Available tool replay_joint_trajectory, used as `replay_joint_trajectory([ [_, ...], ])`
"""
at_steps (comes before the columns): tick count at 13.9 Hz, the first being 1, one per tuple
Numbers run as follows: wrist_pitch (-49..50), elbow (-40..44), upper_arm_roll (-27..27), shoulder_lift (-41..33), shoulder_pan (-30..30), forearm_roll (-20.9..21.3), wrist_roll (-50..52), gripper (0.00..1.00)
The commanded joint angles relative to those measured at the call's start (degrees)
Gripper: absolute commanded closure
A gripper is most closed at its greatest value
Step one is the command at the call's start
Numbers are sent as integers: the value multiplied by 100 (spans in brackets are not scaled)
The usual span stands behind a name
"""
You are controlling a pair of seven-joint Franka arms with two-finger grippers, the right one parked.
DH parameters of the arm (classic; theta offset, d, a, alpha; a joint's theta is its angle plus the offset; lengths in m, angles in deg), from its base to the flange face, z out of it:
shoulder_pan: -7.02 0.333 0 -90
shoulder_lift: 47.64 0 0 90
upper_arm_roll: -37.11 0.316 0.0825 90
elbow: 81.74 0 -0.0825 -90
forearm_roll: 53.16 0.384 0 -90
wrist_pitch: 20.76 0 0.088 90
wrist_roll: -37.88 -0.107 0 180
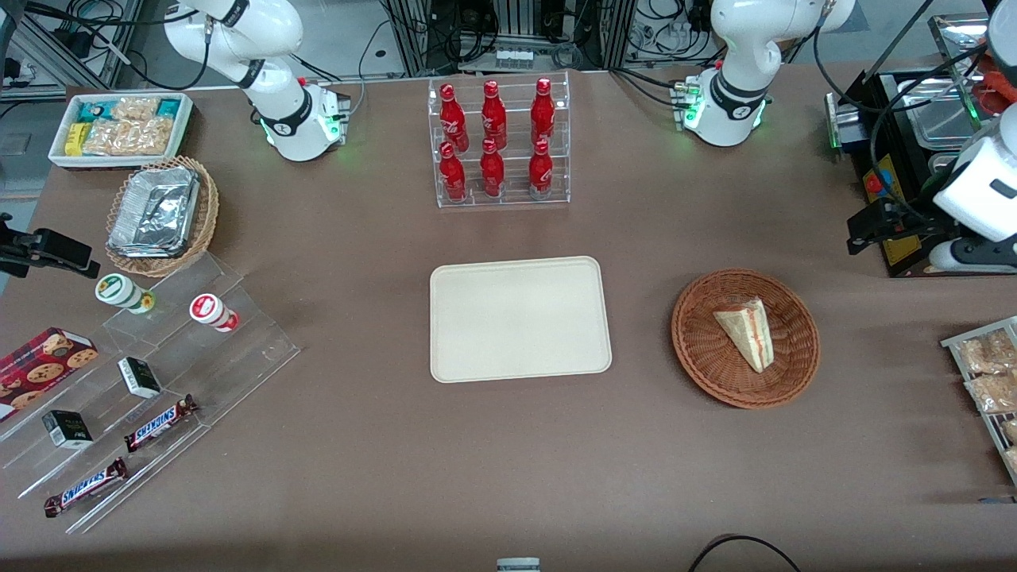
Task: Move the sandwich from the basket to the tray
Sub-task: 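Move the left gripper over the wicker basket and lower onto the sandwich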
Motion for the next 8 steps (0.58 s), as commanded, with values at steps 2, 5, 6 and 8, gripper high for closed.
replay_joint_trajectory([
  [2, -1371, -1684, -94, -376, -41, 13, 582, 0],
  [5, -2664, -2680, -112, -474, -41, 13, 1583, 0],
  [6, -2859, -2786, -120, -422, -41, 4, 1734, 0],
  [8, -3638, -3294, -129, -369, -67, -31, 2530, 0],
])
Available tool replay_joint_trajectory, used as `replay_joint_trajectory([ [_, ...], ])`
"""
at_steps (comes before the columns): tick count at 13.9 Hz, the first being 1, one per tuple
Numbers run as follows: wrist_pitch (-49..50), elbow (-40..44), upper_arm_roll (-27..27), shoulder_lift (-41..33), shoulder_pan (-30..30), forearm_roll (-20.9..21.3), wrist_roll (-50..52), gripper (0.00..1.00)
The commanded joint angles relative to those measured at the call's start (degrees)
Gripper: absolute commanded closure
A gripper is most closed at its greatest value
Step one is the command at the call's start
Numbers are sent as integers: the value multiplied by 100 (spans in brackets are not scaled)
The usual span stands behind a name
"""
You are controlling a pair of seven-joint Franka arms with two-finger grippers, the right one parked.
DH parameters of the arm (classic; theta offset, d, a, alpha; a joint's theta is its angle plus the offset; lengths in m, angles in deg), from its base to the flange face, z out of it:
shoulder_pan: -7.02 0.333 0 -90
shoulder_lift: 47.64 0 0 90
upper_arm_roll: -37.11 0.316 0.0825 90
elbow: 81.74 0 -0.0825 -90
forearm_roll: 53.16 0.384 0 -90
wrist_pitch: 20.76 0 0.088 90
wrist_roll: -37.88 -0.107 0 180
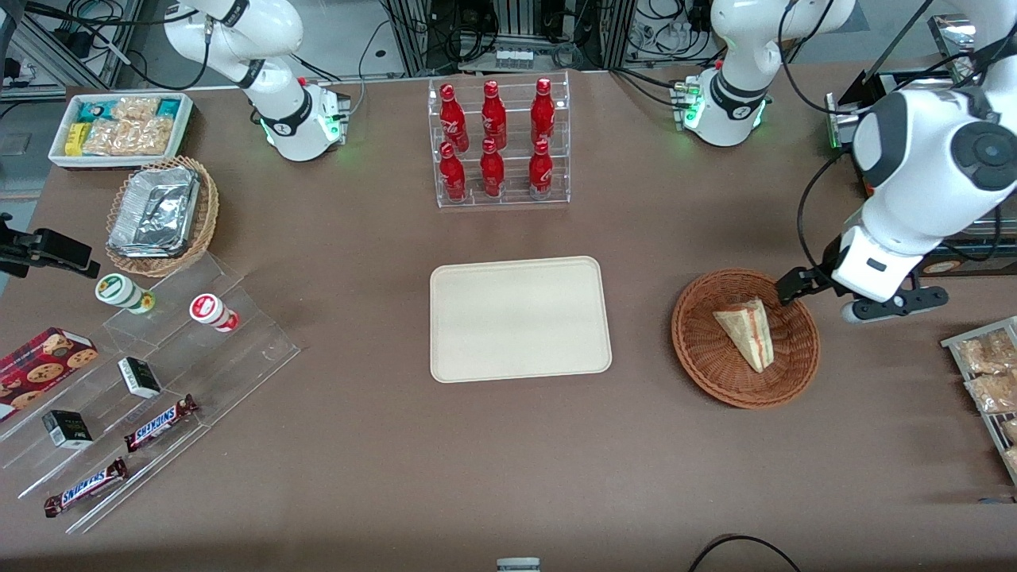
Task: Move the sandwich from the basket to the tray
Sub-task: 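Move the left gripper over the wicker basket and lower onto the sandwich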
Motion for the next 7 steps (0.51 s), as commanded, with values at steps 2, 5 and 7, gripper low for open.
replay_joint_trajectory([
  [2, -1280, -853, -62, -32, -33, -12, 1443, 0],
  [5, -1780, -1221, -62, 110, -33, -3, 1603, 0],
  [7, -2194, -1389, -70, 294, -33, -3, 1867, 0],
])
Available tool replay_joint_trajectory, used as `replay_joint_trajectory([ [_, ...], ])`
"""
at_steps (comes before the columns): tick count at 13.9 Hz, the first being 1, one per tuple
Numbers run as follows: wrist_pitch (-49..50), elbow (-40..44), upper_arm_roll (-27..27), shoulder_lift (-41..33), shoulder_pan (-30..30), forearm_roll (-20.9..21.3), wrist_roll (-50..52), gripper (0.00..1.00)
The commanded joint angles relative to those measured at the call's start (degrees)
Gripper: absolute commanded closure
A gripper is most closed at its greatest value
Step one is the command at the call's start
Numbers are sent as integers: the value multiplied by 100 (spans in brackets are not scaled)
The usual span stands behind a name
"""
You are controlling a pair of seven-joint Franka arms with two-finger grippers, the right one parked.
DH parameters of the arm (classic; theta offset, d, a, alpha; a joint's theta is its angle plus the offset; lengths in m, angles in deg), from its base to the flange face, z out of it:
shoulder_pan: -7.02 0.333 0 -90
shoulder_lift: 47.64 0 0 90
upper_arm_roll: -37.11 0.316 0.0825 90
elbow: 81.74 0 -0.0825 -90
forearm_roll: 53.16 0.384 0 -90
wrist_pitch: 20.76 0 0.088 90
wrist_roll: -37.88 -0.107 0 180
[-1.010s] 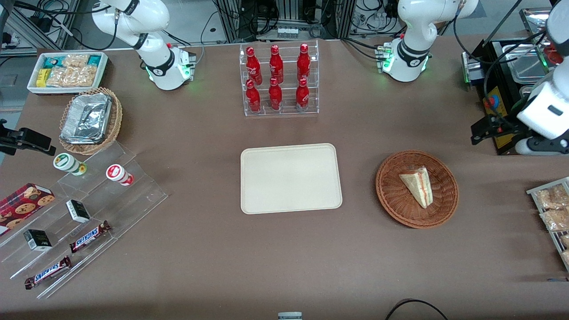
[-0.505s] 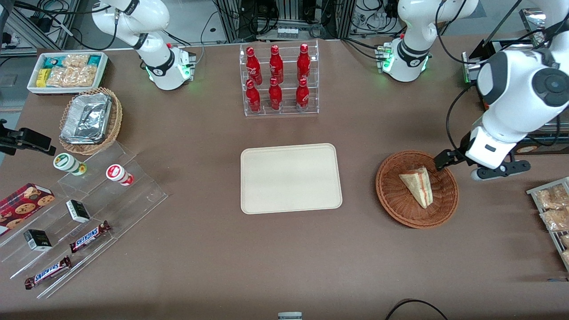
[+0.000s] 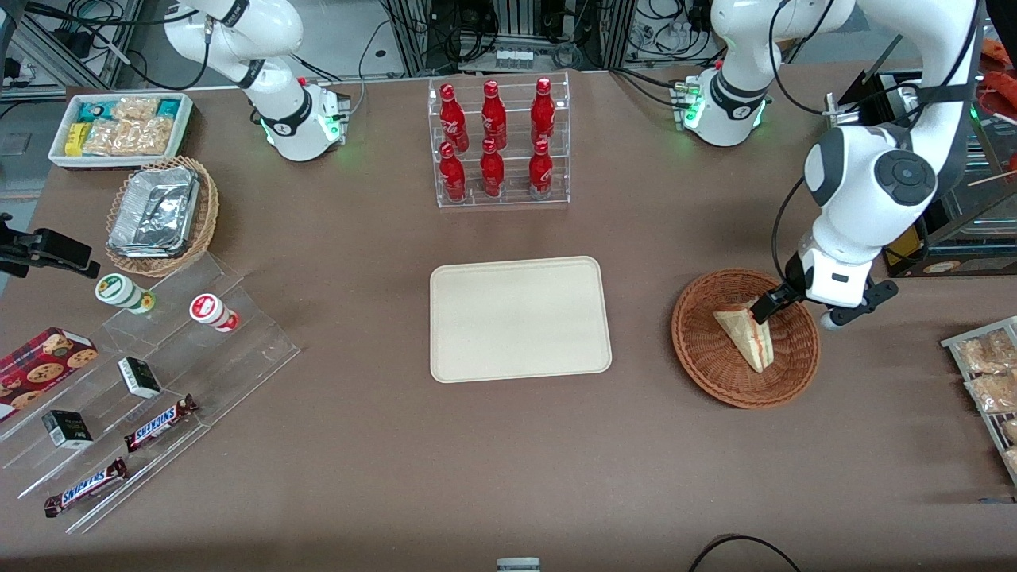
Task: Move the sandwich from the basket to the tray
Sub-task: 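Move the left gripper over the wicker basket and lower onto the sandwich, then close the left gripper on the wrapped sandwich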
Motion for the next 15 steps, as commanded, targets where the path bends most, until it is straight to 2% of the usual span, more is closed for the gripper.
replay_joint_trajectory([
  [1, -393, -174, -12, 189, -16, -3, 266, 0],
  [5, -1191, -499, -12, 585, -16, -3, 266, 0],
  [9, -1412, -491, -30, 893, -42, 23, 257, 1],
  [10, -1535, -499, -30, 990, -33, 23, 257, 10],
  [13, -1738, -473, -30, 1192, -42, 23, 196, 100],
  [15, -1686, -412, -39, 1140, -42, 84, 152, 100],
])
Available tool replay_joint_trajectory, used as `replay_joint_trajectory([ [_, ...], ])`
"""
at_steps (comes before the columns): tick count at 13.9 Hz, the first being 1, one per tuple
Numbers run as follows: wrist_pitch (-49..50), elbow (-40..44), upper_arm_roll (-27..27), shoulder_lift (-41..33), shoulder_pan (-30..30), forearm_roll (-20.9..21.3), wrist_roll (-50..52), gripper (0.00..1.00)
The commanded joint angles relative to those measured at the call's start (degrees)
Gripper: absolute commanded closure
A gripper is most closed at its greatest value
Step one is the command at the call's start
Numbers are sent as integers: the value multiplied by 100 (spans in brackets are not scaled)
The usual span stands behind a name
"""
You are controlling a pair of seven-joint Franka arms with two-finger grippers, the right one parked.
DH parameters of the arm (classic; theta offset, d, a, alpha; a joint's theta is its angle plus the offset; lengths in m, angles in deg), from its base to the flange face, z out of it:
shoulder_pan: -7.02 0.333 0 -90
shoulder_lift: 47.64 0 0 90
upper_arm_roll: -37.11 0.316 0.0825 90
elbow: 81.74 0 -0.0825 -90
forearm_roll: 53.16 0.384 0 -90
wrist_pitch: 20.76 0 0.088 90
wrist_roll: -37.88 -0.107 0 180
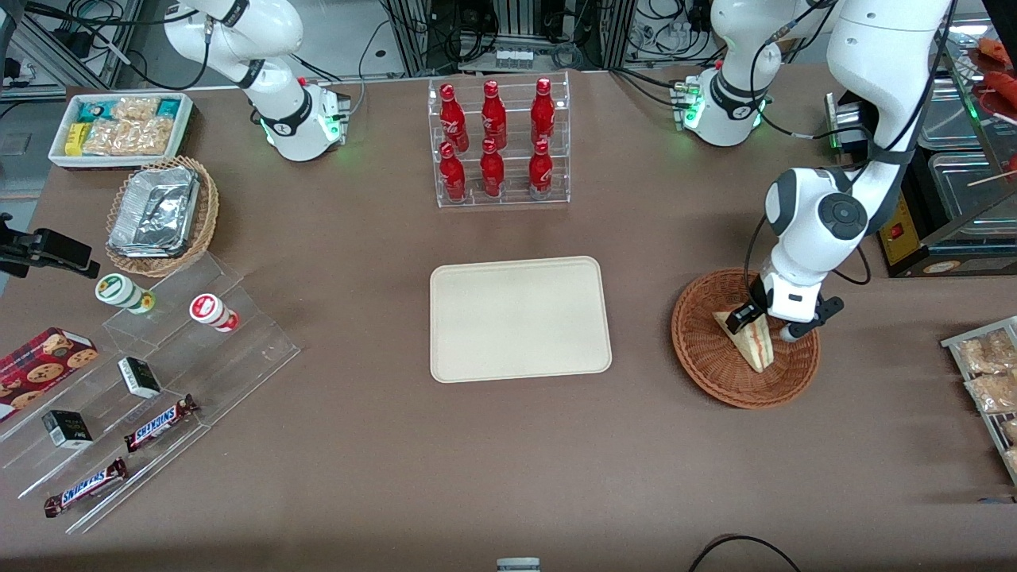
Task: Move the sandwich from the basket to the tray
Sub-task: 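Close the left gripper on the wrapped sandwich, then lift the sandwich and carry it with the left gripper to the beige tray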
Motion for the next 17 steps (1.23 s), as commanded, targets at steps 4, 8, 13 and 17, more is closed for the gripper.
replay_joint_trajectory([
  [4, 1318, 749, -181, -470, -25, 170, -121, 100],
  [8, 3281, 2234, -788, -568, -25, 170, -69, 100],
  [13, 3758, 3141, -1579, -270, -304, 222, 351, 100],
  [17, 3697, 3388, -1589, 291, -1340, 898, 1265, 100],
])
